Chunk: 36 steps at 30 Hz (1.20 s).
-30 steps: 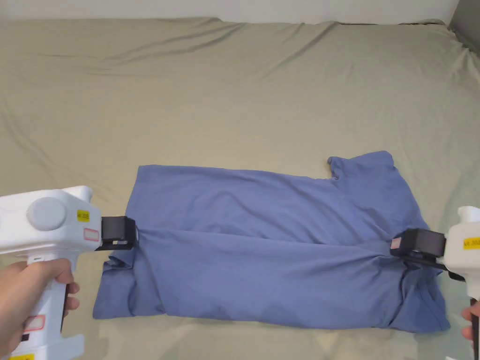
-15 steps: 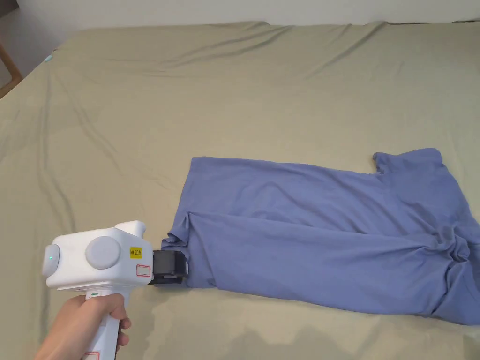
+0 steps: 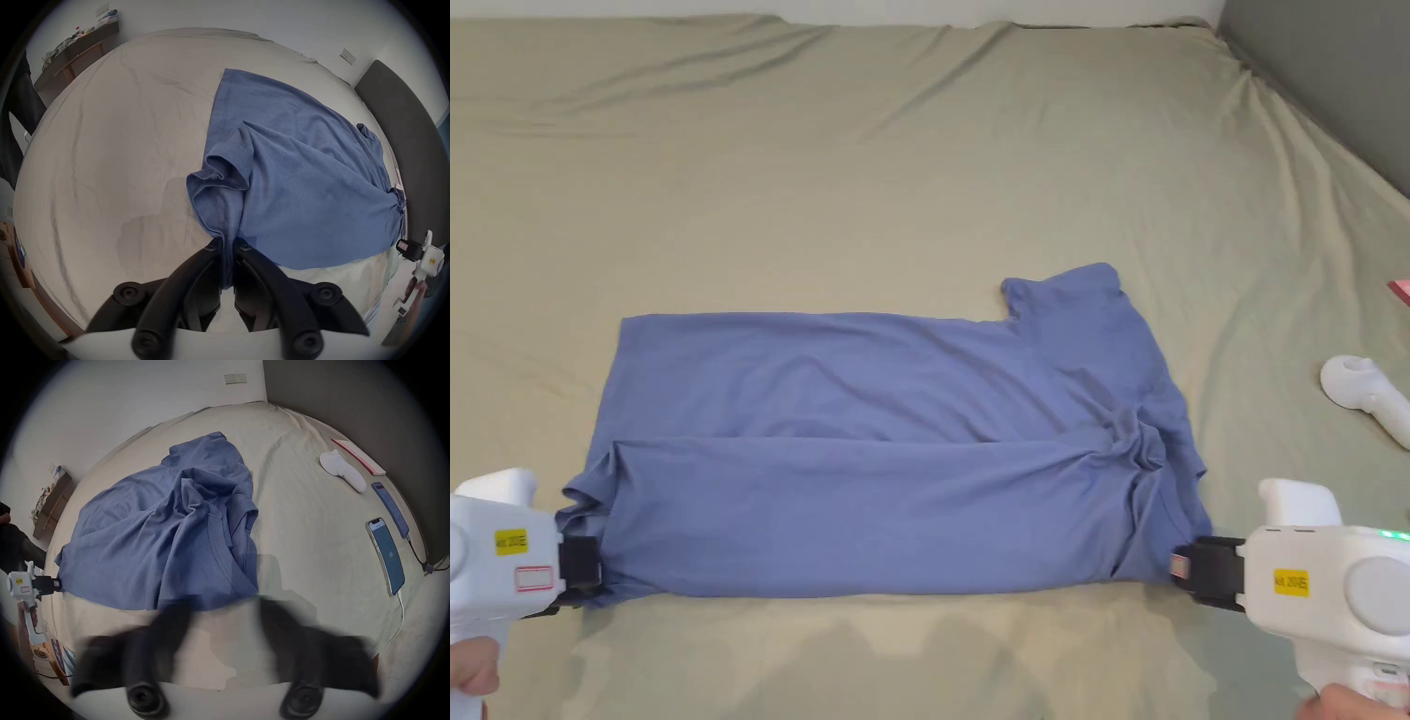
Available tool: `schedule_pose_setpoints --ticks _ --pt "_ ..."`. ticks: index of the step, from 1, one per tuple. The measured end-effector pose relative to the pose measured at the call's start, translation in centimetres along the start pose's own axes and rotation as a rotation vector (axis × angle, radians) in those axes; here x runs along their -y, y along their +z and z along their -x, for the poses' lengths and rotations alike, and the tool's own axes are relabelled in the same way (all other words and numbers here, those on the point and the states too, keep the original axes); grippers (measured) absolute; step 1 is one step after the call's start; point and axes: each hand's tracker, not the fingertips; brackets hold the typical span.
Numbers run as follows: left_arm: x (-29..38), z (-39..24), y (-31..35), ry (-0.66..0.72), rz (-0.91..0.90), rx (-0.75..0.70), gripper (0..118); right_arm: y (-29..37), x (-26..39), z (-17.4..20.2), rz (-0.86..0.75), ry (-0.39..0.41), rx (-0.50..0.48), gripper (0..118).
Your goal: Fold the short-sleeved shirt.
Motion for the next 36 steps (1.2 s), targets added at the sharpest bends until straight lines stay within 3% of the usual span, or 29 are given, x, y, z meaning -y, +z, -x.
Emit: schedule_pose_setpoints --ticks 1,2,7,8,9,10,11,13,23,36 --pt "-0.1 0.1 -0.1 0.008 0.013 0.006 7 -0.5 -0.3 0.0 0.012 0.003 -0.005 105" --pt "-0.2 0.2 -0.1 0.017 0.012 0.011 7 -0.9 -0.4 0.0 0.020 0.003 -0.019 117" --pt "0.1 -0.3 0.1 -0.013 0.021 -0.001 7 -3.0 -1.5 0.6 0.028 0.000 -0.025 117" --pt "0.0 -0.3 0.1 -0.011 0.021 -0.003 7 -3.6 -1.7 0.6 0.052 0.006 -0.017 113" --pt "0.0 -0.3 0.1 -0.004 0.021 -0.003 7 -3.3 -1.6 1.1 0.061 0.016 -0.014 98" --pt "-0.2 -0.3 0.0 -0.002 0.024 -0.002 7 -3.1 -1.4 1.2 0.049 0.022 -0.020 61" --pt "-0.2 -0.2 0.1 -0.001 0.024 -0.001 7 -2.9 -1.3 1.2 0.043 0.023 -0.016 4" --pt "-0.3 -0.1 0.1 -0.002 0.023 -0.002 7 -3.2 -1.1 0.7 -0.007 -0.038 -0.049 4" --pt "0.6 0.7 3.6 -0.016 -0.002 -0.005 7 2.0 -1.0 -1.1 -0.004 -0.013 -0.099 4" --pt "13.1 4.0 7.7 -0.005 0.089 -0.008 7 5.3 8.4 -3.3 0.124 0.153 -0.073 4"
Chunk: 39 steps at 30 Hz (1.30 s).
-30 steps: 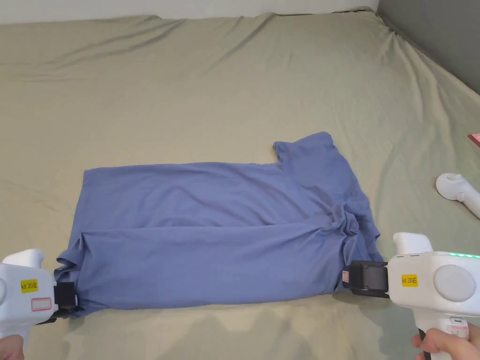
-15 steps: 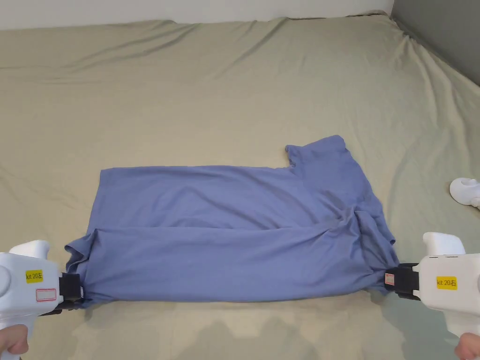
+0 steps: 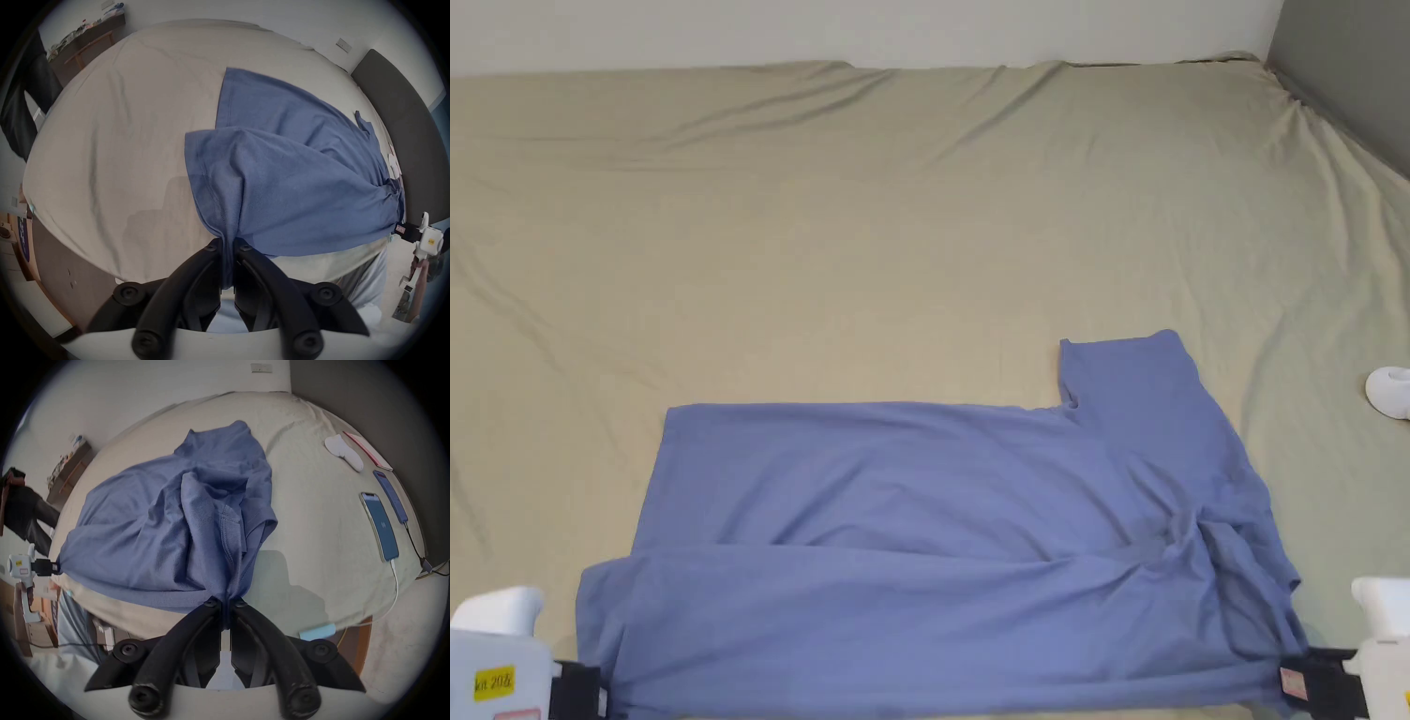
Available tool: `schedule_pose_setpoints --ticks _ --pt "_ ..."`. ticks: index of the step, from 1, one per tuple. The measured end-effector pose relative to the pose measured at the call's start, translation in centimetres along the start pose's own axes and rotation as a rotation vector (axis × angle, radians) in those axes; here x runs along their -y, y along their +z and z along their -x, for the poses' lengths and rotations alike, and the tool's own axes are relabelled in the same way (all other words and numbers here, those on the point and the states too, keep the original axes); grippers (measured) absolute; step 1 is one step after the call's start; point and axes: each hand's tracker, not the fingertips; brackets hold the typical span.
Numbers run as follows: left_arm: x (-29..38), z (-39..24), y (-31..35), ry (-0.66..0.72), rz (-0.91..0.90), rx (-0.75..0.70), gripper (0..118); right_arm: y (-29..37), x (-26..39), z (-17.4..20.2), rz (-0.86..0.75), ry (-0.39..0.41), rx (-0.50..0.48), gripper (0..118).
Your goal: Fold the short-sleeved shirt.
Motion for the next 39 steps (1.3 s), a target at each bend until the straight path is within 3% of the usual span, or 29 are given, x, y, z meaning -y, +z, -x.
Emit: schedule_pose_setpoints --ticks 7,8,9,10,11,13,16,19,20,21,22,23,27,28,30,31,32,37,38,39 --pt "1.2 0.1 0.5 0.015 -0.010 0.021 7 0.8 1.1 -0.1 0.009 0.005 0.011 8" --pt "0.9 0.0 0.6 -0.001 -0.012 0.021 16 1.0 0.9 -0.1 0.000 -0.005 0.010 37" --pt "0.5 -0.1 0.7 -0.030 -0.003 0.016 49 1.2 0.4 -0.1 0.004 -0.015 0.024 74" --pt "0.3 -0.4 1.0 -0.067 -0.007 -0.009 91 1.6 0.2 -0.2 0.002 -0.014 0.057 102" --pt "0.1 -0.5 1.2 -0.098 -0.019 -0.034 118 2.0 0.1 -0.6 -0.002 -0.006 0.049 108" --pt "-0.8 -0.4 1.9 -0.140 -0.008 -0.103 112 4.2 -0.6 -0.9 -0.042 -0.042 0.051 108" --pt "-3.6 -0.8 3.7 -0.087 -0.101 -0.070 112 6.3 -2.3 -1.6 -0.106 -0.090 0.014 108" --pt "-7.4 -1.2 3.9 -0.048 -0.168 -0.012 111 6.3 -4.8 -1.8 -0.178 -0.105 0.014 104" --pt "-9.0 -1.6 3.7 -0.020 -0.195 0.008 106 6.2 -5.9 -1.5 -0.211 -0.119 0.032 75" --pt "-10.7 -1.9 3.4 -0.022 -0.226 0.045 90 5.3 -7.3 -1.4 -0.229 -0.128 0.020 29" --pt "-12.2 -2.4 3.1 -0.030 -0.242 0.071 53 4.7 -8.3 -1.4 -0.231 -0.132 0.017 0" --pt "-13.8 -2.8 2.1 -0.043 -0.221 0.057 0 4.4 -9.9 -1.3 -0.253 -0.179 0.014 0" --pt "-19.8 -4.9 -1.6 -0.031 -0.243 0.019 0 2.2 -14.7 0.0 -0.239 -0.193 -0.022 0" --pt "-21.1 -5.3 -2.6 -0.023 -0.246 0.019 7 1.7 -15.6 0.0 -0.231 -0.196 -0.025 0" --pt "-23.6 -6.6 -5.8 -0.075 -0.199 -0.041 108 0.2 -16.9 0.1 -0.217 -0.205 -0.030 0" --pt "-24.3 -6.5 -7.4 -0.092 -0.127 -0.068 117 -0.3 -17.7 0.0 -0.204 -0.205 -0.032 0" --pt "-25.9 -7.0 -8.6 -0.100 -0.150 -0.106 108 -0.9 -18.4 -0.2 -0.196 -0.206 -0.031 0" --pt "-26.4 -5.2 -11.8 -0.079 -0.089 -0.163 105 -3.6 -19.2 -0.9 -0.153 -0.200 0.008 0" --pt "-26.4 -4.9 -11.9 -0.067 -0.076 -0.143 83 -3.9 -19.4 -1.2 -0.148 -0.198 0.009 0" --pt "-26.6 -5.3 -12.2 -0.040 -0.093 -0.114 40 -4.3 -19.8 -1.5 -0.139 -0.194 0.025 0"
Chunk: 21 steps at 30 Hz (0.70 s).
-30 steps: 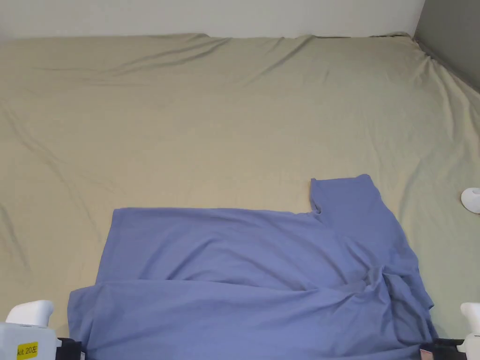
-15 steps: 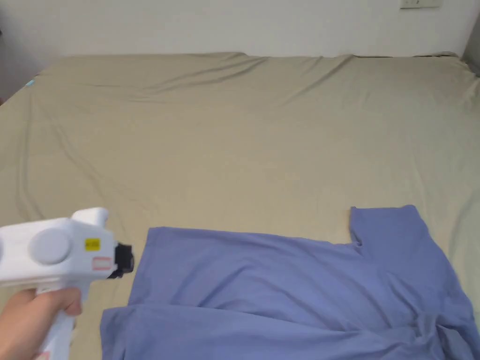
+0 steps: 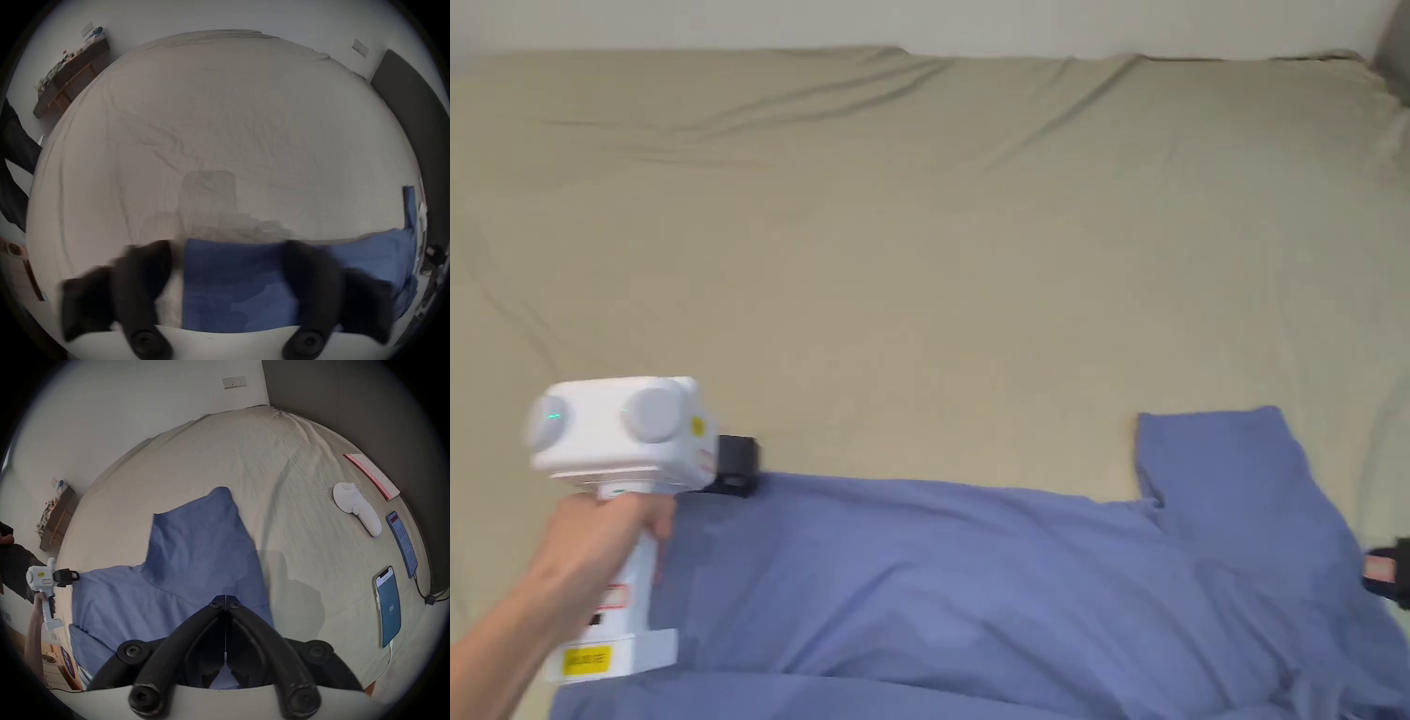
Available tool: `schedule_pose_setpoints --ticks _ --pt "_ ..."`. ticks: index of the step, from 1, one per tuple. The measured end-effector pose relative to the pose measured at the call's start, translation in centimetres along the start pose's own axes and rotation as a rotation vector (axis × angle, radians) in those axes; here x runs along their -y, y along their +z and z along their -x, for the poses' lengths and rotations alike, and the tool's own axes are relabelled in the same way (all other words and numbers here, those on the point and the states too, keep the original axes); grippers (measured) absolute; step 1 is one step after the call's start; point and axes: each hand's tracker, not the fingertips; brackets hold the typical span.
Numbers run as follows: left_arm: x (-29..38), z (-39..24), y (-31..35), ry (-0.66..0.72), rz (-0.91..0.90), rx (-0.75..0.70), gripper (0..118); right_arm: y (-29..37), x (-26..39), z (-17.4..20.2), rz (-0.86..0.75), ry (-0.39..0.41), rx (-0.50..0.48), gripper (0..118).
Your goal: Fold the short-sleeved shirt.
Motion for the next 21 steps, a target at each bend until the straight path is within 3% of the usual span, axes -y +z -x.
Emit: schedule_pose_setpoints --ticks 1,2,3,5,7,9,10,11,15,16,17,18,19,21 --pt "0.1 0.0 0.4 0.030 -0.014 0.031 1 -0.3 -0.4 -0.2 0.008 0.005 0.021 0" --pt "0.4 -0.2 0.6 0.011 -0.031 -0.030 1 -0.9 -0.4 -0.8 0.007 0.009 0.026 0" --pt "0.7 -0.1 1.3 -0.006 -0.116 0.012 1 -1.3 -0.8 -1.0 0.009 0.015 0.031 0" --pt "0.4 0.2 0.9 0.022 -0.021 0.023 1 -2.0 -1.6 -1.0 0.022 0.034 0.042 1" --pt "0.3 0.4 0.9 0.032 -0.027 0.040 1 -2.5 -2.4 -0.9 0.025 0.067 0.055 11" --pt "0.6 0.2 1.4 0.049 -0.045 0.044 1 -3.7 -3.5 -0.6 0.054 0.087 0.061 96" --pt "0.6 -0.1 1.4 0.055 -0.039 0.044 1 -4.6 -3.7 -0.8 0.065 0.108 0.032 114" --pt "0.7 -0.4 1.5 0.059 -0.035 0.041 1 -5.3 -4.2 -0.6 0.088 0.131 0.026 115" --pt "0.8 -0.6 1.7 0.032 -0.023 0.033 1 -7.6 -4.2 0.0 0.168 0.171 0.082 111" --pt "0.6 -0.3 1.5 0.035 -0.020 0.035 1 -7.9 -4.1 0.0 0.180 0.187 0.105 96" --pt "0.6 -0.2 1.5 0.039 -0.022 0.035 1 -8.0 -4.1 0.0 0.195 0.205 0.122 53" --pt "0.6 -0.2 1.5 0.040 -0.020 0.034 1 -8.4 -4.0 -0.5 0.204 0.221 0.133 22" --pt "0.7 -0.2 1.5 0.043 -0.017 0.033 1 -8.4 -3.8 -0.7 0.196 0.214 0.133 3" --pt "0.8 -0.2 1.5 0.046 -0.012 0.034 1 -7.1 -3.8 -0.8 0.159 0.192 0.099 0"
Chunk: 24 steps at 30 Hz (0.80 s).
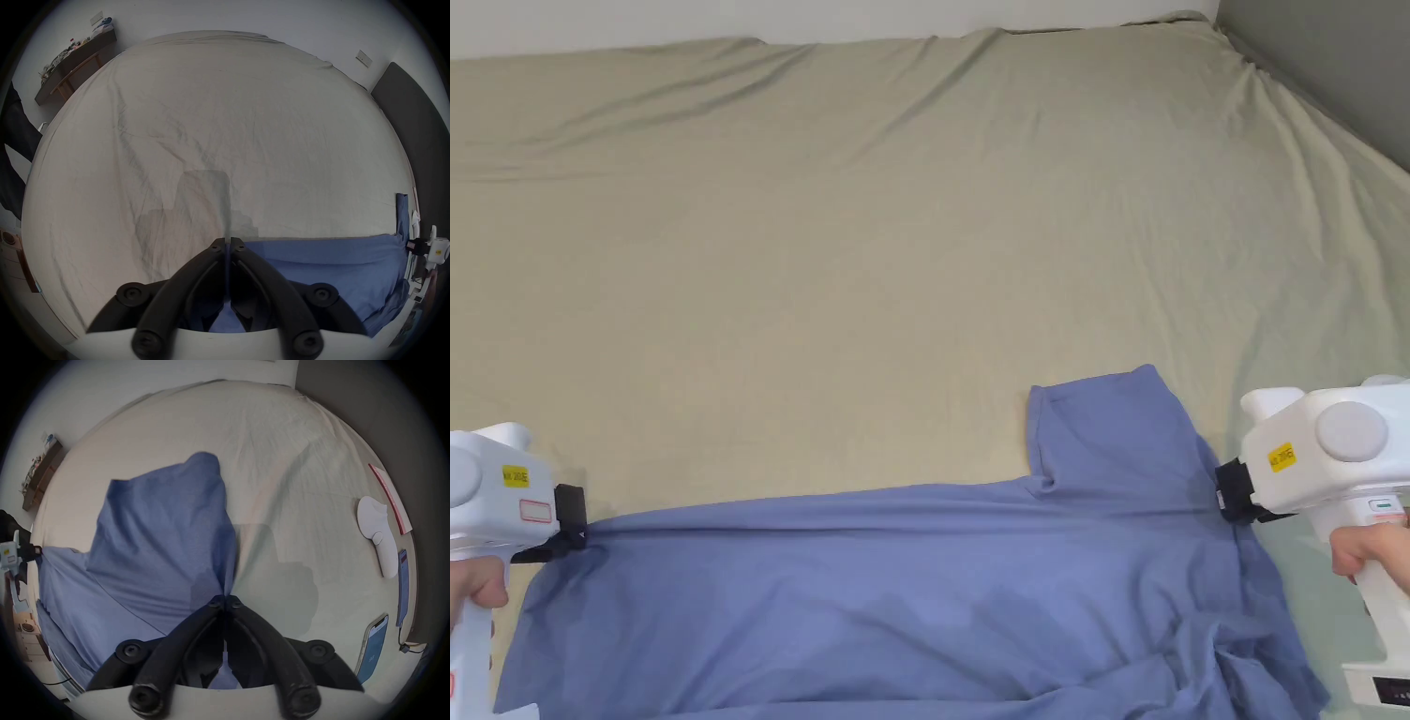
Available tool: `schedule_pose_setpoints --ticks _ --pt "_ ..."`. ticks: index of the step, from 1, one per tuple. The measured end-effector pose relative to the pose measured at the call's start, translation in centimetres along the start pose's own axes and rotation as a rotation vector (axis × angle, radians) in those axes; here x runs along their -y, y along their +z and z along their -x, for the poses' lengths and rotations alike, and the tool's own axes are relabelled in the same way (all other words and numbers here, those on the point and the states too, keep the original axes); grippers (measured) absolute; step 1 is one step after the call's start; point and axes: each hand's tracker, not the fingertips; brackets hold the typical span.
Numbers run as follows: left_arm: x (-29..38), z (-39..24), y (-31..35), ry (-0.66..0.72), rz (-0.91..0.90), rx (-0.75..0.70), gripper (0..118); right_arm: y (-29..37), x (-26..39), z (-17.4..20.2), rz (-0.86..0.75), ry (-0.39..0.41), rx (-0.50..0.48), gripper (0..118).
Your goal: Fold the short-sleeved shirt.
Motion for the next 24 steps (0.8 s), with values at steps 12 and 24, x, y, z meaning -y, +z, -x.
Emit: schedule_pose_setpoints --ticks 12,24 --pt "2.9 2.4 7.0 0.018 -0.089 0.064 1 9.3 4.1 -0.6 -0.207 -0.030 -0.091 0" --pt "12.9 7.0 16.3 0.033 -0.181 0.138 1 17.6 14.3 -0.7 -0.356 0.002 -0.119 0"
